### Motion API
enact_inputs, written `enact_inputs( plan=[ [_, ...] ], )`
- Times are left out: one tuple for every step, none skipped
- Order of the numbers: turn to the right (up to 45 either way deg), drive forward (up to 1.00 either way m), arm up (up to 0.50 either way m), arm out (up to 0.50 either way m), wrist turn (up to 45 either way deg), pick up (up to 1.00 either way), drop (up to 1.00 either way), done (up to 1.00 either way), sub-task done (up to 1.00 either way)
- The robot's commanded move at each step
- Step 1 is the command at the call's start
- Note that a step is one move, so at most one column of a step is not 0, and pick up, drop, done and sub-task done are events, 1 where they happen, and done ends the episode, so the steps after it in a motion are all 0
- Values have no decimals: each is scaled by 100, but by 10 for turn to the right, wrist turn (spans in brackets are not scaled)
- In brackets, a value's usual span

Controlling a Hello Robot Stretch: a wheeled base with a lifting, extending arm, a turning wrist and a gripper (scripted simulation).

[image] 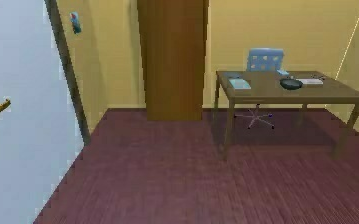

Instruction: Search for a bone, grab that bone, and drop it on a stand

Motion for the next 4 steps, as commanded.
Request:
enact_inputs(
  plan=[
    [450, 0, 0, 0, 0, 0, 0, 0, 0],
    [450, 0, 0, 0, 0, 0, 0, 0, 0],
    [30, 0, 0, 0, 0, 0, 0, 0, 0],
    [30, 0, 0, 0, 0, 0, 0, 0, 0]
  ],
)
